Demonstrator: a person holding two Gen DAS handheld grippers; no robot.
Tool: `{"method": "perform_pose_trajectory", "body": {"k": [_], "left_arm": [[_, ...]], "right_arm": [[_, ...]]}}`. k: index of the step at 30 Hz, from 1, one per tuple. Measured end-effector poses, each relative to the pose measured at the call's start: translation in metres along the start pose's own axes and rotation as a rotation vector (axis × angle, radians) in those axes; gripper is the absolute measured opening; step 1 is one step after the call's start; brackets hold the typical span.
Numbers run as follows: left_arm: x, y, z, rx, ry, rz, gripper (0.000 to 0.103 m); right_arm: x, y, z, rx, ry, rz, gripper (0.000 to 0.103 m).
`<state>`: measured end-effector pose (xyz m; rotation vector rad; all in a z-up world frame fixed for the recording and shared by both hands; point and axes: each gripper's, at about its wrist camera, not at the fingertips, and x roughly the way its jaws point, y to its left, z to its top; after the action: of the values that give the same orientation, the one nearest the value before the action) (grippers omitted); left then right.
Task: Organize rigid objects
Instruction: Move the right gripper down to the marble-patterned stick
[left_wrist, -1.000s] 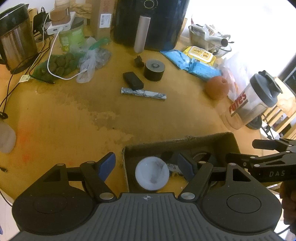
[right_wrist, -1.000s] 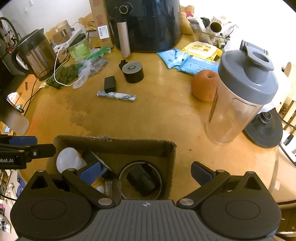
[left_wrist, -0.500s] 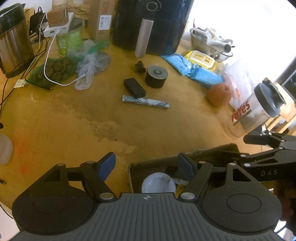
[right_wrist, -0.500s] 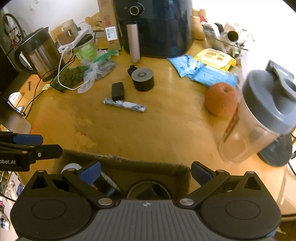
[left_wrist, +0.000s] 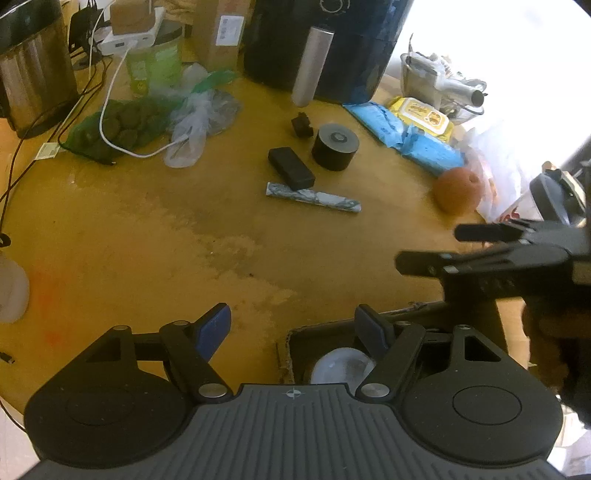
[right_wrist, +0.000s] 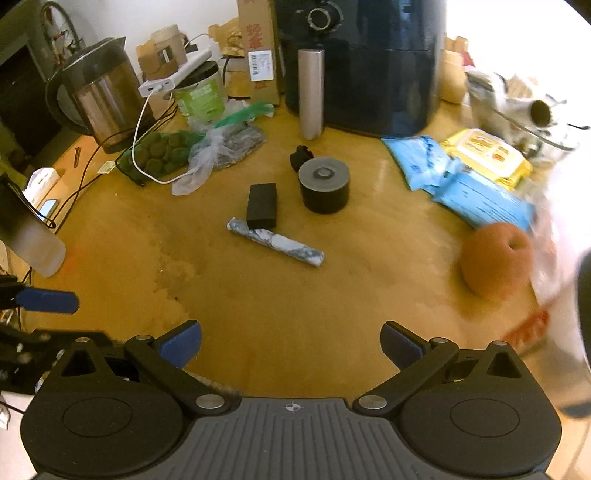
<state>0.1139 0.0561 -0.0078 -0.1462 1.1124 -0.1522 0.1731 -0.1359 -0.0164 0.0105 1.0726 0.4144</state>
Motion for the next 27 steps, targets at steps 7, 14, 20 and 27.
{"method": "perform_pose_trajectory", "body": {"k": [7,14,20,27], "left_arm": [[-0.002,0.005,0.002,-0.009,0.002,0.005,0.074],[-0.008,0.013,-0.002,-0.038,-0.001,0.014,0.074],[-0.011,0.024,-0.011,-0.076,0.010,0.026,0.074],[-0.016,0.044,-0.022,-0.144,0.017,0.049,0.074]], "right_arm": [[0.032,0.007,0.025,-0.078,0.032,0.049,0.090],[0.061,0.019,0.043,-0.157,0.040,0.084,0.078],[0.085,0.023,0.056,-0.197,0.048,0.092,0.064],[0.113,0.029,0.070,-0.222,0.060,0.092,0.052]]}}
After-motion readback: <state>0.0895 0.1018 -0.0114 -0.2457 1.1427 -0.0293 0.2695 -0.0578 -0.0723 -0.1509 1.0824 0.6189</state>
